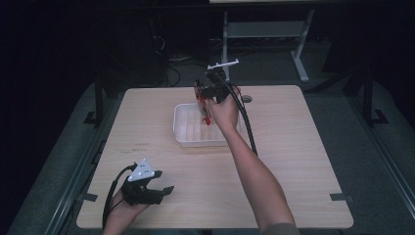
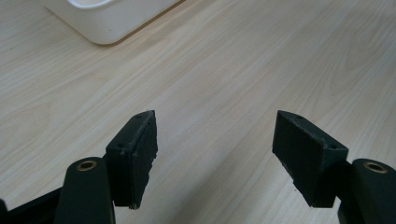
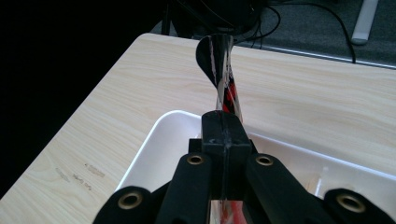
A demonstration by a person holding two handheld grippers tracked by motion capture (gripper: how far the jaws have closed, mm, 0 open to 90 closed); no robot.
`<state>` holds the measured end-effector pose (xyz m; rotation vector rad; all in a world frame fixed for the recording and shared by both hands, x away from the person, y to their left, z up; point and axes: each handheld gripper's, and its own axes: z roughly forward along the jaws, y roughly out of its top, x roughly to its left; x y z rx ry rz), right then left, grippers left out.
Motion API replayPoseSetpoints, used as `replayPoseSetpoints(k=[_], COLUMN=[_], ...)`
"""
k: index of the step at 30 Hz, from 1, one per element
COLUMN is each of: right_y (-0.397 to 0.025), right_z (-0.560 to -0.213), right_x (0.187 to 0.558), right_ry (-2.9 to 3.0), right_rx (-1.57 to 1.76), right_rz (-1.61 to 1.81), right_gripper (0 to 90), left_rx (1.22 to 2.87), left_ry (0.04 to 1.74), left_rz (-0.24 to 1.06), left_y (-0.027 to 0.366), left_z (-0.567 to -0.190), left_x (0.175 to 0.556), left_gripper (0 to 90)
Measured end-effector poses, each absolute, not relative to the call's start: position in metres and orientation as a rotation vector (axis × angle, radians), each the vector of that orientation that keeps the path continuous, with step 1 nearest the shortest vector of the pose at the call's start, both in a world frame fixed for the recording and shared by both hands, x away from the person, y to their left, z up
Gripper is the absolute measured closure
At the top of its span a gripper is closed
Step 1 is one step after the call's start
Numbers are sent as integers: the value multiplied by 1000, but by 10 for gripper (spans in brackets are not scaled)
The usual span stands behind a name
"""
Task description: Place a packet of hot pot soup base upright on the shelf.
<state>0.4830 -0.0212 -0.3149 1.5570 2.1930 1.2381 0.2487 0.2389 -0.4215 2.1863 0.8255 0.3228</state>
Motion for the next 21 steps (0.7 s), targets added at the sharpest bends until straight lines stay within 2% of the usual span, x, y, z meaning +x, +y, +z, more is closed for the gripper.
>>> replayPoseSetpoints(k=[21], right_y=[-10], right_z=[-325], right_x=[474], right_ry=[2123], right_rx=[1579], right_rz=[1312], right_gripper=[899], left_rx=[2177], left_ry=[848], left_rz=[323], left_y=[244], left_z=[-422], left_x=[250], left_gripper=[303])
